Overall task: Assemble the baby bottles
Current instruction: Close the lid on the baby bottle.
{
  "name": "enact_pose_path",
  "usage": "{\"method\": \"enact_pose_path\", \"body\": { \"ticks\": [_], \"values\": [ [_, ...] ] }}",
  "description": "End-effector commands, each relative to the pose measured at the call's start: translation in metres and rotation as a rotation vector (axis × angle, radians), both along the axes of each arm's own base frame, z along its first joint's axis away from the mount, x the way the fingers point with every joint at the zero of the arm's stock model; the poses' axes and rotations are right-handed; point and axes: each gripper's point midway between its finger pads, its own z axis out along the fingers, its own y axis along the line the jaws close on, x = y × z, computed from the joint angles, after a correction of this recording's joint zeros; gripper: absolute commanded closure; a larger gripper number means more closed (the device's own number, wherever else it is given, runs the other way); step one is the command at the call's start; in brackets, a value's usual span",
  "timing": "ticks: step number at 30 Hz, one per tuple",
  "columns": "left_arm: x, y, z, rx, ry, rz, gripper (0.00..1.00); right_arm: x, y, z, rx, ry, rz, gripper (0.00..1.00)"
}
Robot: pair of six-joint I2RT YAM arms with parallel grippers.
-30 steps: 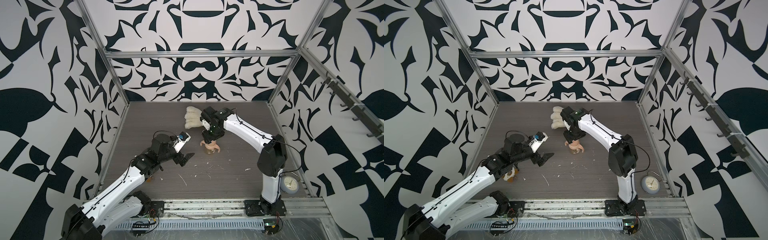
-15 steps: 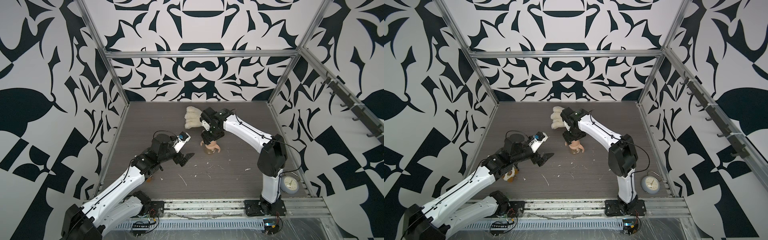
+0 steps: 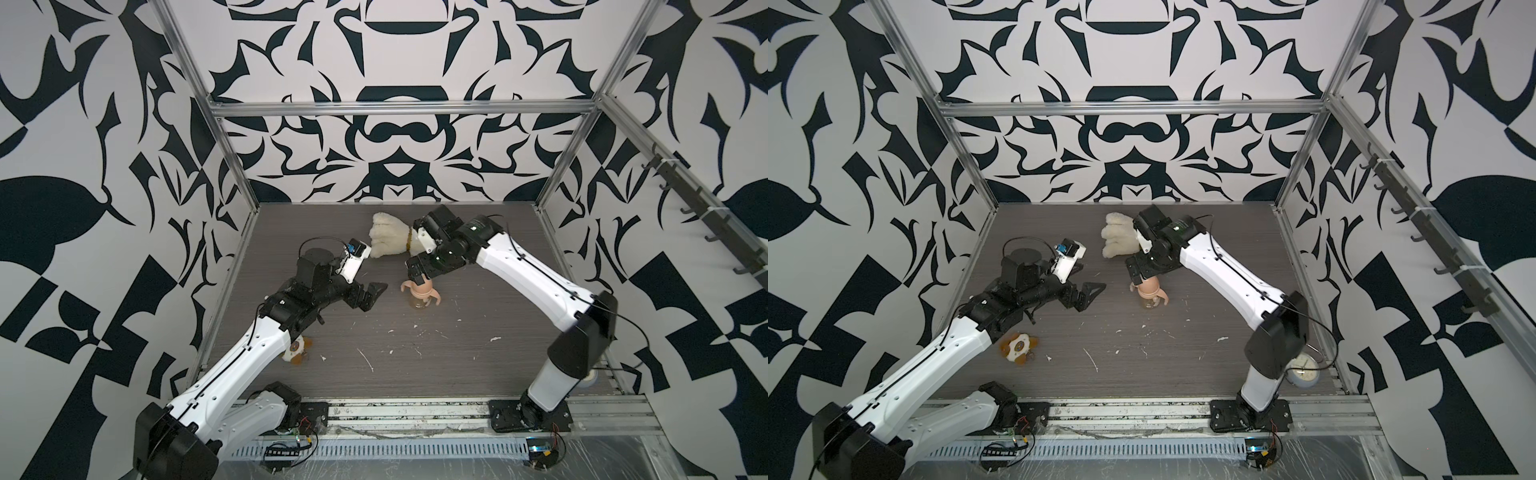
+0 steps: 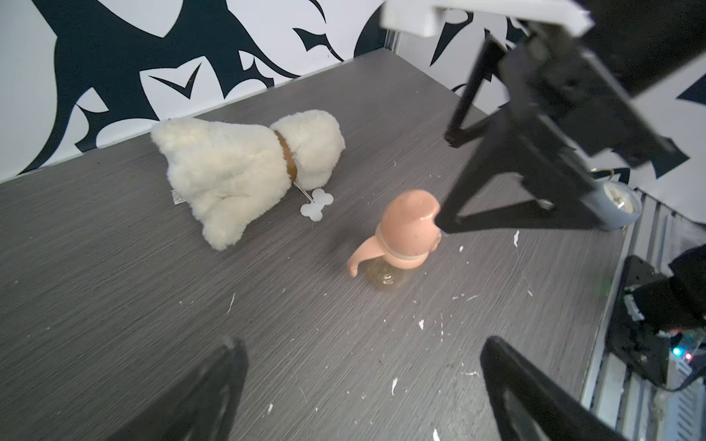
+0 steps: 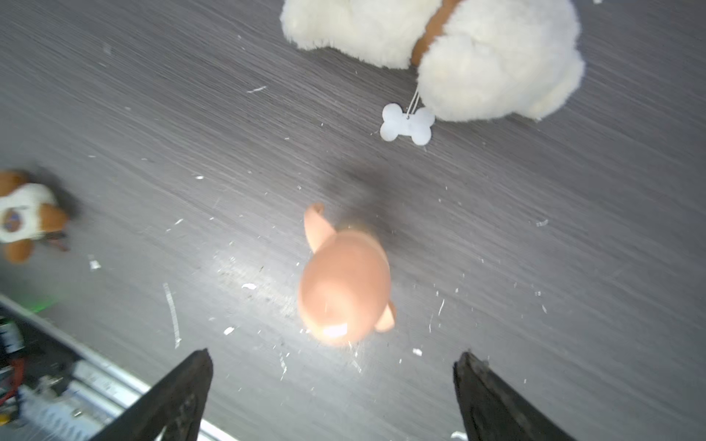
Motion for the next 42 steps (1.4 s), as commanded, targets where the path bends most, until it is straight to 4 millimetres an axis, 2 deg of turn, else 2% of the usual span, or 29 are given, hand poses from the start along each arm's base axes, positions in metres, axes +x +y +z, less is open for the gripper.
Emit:
{"method": "enact_pose_path", "body": {
  "ticks": [1,4,5,11,14,17,24,34,42],
  "values": [
    [0.009,-0.014,0.009,-0.095,0.145,0.032,0.01,-0.001,-0.02,0.019,0.183,-0.018,-0.147,0.0],
    [0.026,-0.029,0.005,-0.097,0.251,0.051,0.01,0.005,-0.034,0.006,0.327,0.021,-0.244,0.0],
    [0.034,-0.035,-0.007,-0.077,0.302,0.062,0.01,0.006,-0.034,0.0,0.35,0.033,-0.262,0.01],
    [0.057,-0.053,-0.029,-0.048,0.424,0.115,0.0,0.02,-0.027,-0.029,0.47,0.057,-0.346,0.01],
    [0.059,-0.055,-0.043,-0.026,0.476,0.133,0.0,0.026,-0.019,-0.037,0.488,0.078,-0.339,0.02],
    [0.056,-0.058,-0.049,-0.021,0.496,0.128,0.05,0.028,-0.017,-0.039,0.496,0.079,-0.336,0.02],
    [0.056,-0.071,-0.06,-0.019,0.521,0.12,0.21,0.026,-0.016,-0.035,0.507,0.087,-0.328,0.02],
    [0.054,-0.082,-0.058,-0.025,0.52,0.101,0.22,0.013,-0.026,-0.045,0.469,0.099,-0.337,0.05],
    [0.056,-0.089,-0.059,-0.028,0.533,0.093,0.23,0.013,-0.028,-0.049,0.467,0.097,-0.345,0.08]
  ]
}}
